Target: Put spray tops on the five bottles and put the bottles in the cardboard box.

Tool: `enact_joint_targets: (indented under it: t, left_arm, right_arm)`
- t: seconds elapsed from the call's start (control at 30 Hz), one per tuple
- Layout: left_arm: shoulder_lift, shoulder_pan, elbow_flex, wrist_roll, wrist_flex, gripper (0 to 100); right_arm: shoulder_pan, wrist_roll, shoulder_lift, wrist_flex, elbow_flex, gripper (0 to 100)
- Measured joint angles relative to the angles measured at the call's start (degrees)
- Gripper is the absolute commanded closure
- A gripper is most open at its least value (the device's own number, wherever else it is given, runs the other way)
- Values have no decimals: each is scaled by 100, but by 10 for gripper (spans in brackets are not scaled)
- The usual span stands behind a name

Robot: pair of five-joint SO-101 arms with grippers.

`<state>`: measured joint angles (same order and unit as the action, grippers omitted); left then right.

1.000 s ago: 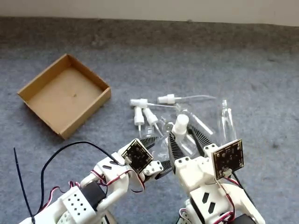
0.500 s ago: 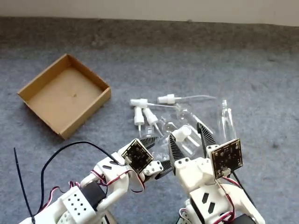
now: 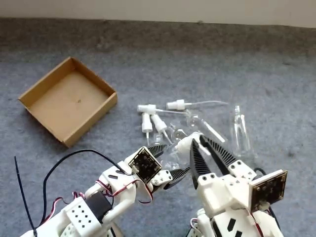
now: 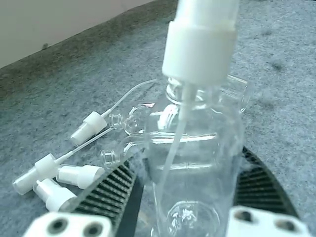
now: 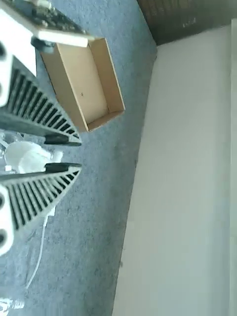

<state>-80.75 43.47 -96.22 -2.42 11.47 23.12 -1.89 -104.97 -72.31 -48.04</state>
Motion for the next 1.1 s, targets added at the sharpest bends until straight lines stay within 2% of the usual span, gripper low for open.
enact_joint_targets:
  t: [0.2,0.27,0.47,0.7,1.1]
  left_arm:
    - [0,-404,0,0,0,825]
    - [0,-624,0,0,0,825]
    - [0,-967,9,0,0,825]
    - [0,-1020,88,0,0,825]
    - [9,-1020,870,0,0,825]
  right_arm:
    - [-1495,0,0,0,0,995]
    - [-1732,0,0,0,0,993]
    - [-1776,0,0,0,-404,994]
    - [-1793,0,9,0,-1398,994]
    - [-1811,0,9,0,-1495,992]
